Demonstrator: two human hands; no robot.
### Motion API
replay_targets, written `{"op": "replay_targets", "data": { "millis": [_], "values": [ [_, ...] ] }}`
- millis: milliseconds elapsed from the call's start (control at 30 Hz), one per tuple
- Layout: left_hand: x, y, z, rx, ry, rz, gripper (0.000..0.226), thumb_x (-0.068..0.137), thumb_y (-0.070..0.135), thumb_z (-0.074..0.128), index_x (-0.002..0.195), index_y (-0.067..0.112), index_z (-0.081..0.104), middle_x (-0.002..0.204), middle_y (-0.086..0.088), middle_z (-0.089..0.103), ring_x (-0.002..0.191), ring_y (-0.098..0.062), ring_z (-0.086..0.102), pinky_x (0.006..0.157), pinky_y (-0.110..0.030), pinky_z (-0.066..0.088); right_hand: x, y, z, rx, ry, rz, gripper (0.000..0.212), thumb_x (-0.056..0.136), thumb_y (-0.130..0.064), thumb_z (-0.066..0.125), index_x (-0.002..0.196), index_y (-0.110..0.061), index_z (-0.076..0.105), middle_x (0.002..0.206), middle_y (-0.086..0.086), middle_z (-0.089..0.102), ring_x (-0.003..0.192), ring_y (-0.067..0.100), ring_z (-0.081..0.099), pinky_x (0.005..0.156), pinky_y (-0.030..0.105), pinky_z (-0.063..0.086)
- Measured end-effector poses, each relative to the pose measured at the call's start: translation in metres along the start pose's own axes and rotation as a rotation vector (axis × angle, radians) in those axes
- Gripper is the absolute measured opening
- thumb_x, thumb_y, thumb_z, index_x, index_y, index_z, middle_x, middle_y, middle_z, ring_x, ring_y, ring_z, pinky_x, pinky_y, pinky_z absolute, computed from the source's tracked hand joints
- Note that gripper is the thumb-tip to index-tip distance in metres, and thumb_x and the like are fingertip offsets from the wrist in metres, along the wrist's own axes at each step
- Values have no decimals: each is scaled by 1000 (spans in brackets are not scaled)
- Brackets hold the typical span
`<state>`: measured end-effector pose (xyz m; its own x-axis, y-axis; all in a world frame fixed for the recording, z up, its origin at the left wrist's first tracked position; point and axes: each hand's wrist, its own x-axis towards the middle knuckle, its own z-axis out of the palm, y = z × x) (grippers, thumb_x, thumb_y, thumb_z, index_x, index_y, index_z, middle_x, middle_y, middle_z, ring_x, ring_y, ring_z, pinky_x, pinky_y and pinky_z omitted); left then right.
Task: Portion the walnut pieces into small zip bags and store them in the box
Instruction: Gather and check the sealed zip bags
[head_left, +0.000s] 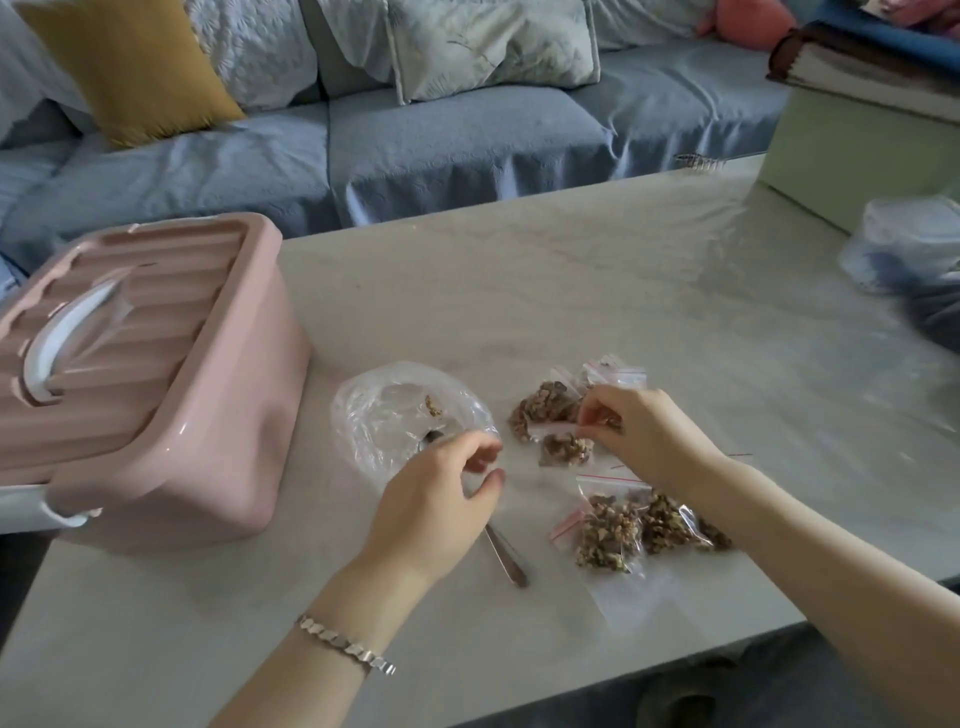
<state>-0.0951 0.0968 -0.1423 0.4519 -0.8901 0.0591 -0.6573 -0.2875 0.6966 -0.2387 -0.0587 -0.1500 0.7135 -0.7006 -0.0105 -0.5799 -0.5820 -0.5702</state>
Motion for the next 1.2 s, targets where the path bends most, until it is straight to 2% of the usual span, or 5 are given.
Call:
{"op": "replay_targets", "data": {
  "millis": [167,433,600,767,1200],
  "values": [
    [8,14,3,-172,-132,48,55,74,40,72,124,37,48,110,30,49,100,7,49,93,-6,33,-29,-23,-16,121,72,-168,6,77,-15,73,80,-19,68,73,-10,64,70,7,60,67,16,46],
    [-2,30,-2,-772,-147,-118,6,63,23,72,69,24,74,69,5,73,66,-4,68,63,-13,50,-48,-48,-14,674,43,-54,25,72,-11,75,83,-30,63,73,-8,69,64,4,64,62,13,49],
    [-4,21,-5,-729,-49,-143,6,65,17,73,65,22,75,67,2,73,64,-7,67,64,-16,52,-48,-48,-6,618,-20,72,13,63,-38,75,71,-28,73,72,2,72,65,24,65,64,35,52],
    [-6,18,-10,-714,-25,-141,13,59,28,71,69,22,76,71,-1,74,69,-12,69,72,-24,55,-49,-52,-6,726,23,24,12,71,-13,75,66,-24,71,59,-7,70,54,0,60,56,11,46],
    [-10,27,-21,-701,-152,-36,7,69,17,72,76,18,74,74,5,74,71,-5,69,65,-12,49,-48,-49,-4,659,91,-205,6,64,-12,76,63,-10,71,64,-4,64,58,5,56,58,14,43]
  ]
}}
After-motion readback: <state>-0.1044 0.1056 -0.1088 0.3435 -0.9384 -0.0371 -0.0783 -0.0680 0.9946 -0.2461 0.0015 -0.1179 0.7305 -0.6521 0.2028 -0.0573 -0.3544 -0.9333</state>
